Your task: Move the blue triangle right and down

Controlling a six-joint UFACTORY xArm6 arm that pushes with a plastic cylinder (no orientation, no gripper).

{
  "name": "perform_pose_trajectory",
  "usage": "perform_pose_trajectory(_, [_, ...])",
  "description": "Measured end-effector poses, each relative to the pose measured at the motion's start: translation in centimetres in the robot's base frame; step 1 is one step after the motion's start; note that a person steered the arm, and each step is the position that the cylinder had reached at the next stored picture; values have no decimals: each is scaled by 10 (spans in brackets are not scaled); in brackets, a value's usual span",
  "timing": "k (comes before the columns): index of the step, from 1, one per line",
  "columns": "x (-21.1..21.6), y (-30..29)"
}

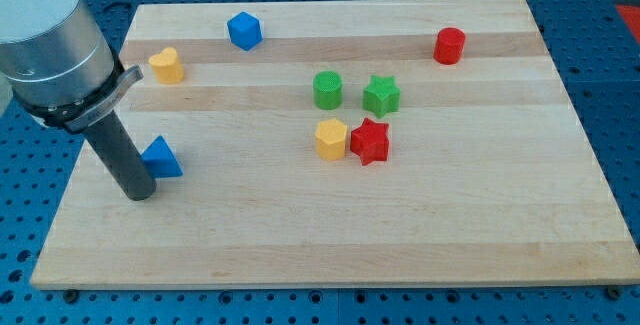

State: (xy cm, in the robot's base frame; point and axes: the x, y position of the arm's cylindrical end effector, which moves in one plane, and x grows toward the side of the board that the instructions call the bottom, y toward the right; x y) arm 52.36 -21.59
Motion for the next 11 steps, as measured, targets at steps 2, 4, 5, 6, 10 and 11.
perform_pose_trajectory(2, [0,-54])
perform_pose_trajectory(4, [-56,-52])
perform_pose_trajectory(5, [-56,-48])
perform_pose_trajectory(6, [-56,-24])
perform_pose_trajectory(10, [-45,103])
perform_pose_trajectory(11, [-45,122])
